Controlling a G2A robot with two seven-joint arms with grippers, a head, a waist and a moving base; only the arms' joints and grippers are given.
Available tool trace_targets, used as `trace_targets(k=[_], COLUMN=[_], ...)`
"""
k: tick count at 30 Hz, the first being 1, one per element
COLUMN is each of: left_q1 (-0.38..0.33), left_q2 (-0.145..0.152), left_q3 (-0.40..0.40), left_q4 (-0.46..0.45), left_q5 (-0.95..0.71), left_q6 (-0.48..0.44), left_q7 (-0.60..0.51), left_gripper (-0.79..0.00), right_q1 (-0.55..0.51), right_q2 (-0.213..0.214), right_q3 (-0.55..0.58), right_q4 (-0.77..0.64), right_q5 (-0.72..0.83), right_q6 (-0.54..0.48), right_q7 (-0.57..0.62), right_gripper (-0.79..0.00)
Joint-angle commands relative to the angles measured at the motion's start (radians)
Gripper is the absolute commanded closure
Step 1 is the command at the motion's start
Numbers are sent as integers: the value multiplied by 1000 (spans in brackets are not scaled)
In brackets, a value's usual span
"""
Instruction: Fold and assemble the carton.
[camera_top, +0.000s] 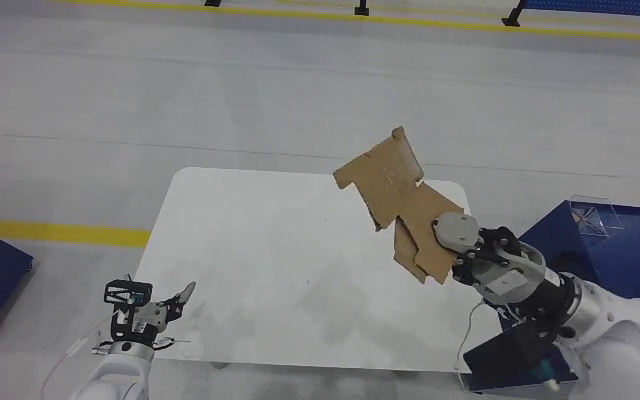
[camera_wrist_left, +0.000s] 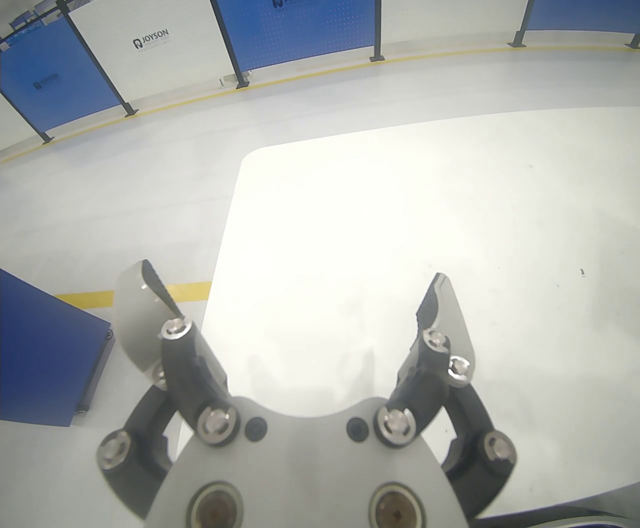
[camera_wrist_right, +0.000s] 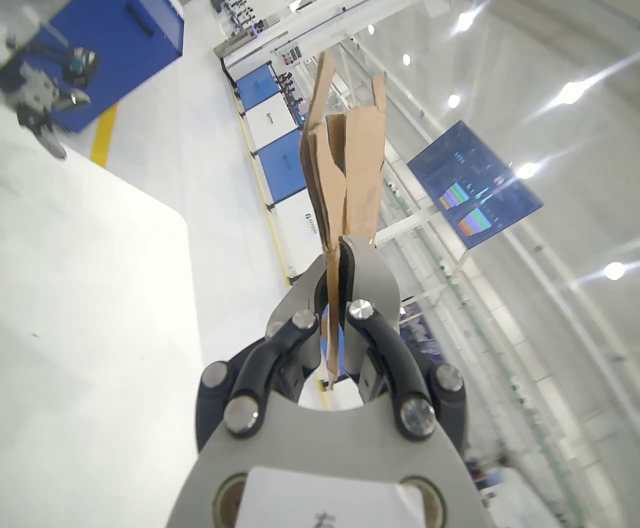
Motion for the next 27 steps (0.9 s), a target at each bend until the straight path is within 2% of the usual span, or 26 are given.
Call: trace_targets(k=[1, 3, 7, 10, 13, 15, 17, 21, 23, 26, 27], left_q1=[0, 0, 0, 0, 0, 0, 0, 0, 0, 0, 0], left_q2=[0, 0, 0, 0, 0, 0, 0, 0, 0, 0, 0], left_q3=[0, 0, 0, 0, 0, 0, 0, 0, 0, 0, 0], left_q4=[0, 0, 0, 0, 0, 0, 0, 0, 0, 0, 0], left_q5=[0, 0, 0, 0, 0, 0, 0, 0, 0, 0, 0], left_q6=[0, 0, 0, 0, 0, 0, 0, 0, 0, 0, 0], left_q7=[0, 0, 0, 0, 0, 0, 0, 0, 0, 0, 0], left_gripper=[-785, -785, -785, -785, -785, -785, -785, -785, -785, -785, -785], right_q1=[-93, -159, -270, -327, -327, -298, -242, -137, -109, -118, -118], right_q2=[8, 11, 8, 5, 4, 6, 10, 22, 28, 37, 42], right_q3=[-24, -47, -114, -167, -180, -168, -118, 15, 64, 88, 81], right_q4=[0, 0, 0, 0, 0, 0, 0, 0, 0, 8, 31], right_q5=[-273, -405, -610, -660, -568, -382, -172, 249, 489, 850, 961], right_q6=[245, 421, 707, 793, 795, 702, 559, 185, -26, -296, -333], right_q7=[-149, -173, -92, -38, -22, -52, -85, -94, -54, 91, 144], right_gripper=[0, 0, 0, 0, 0, 0, 0, 0, 0, 0, 0])
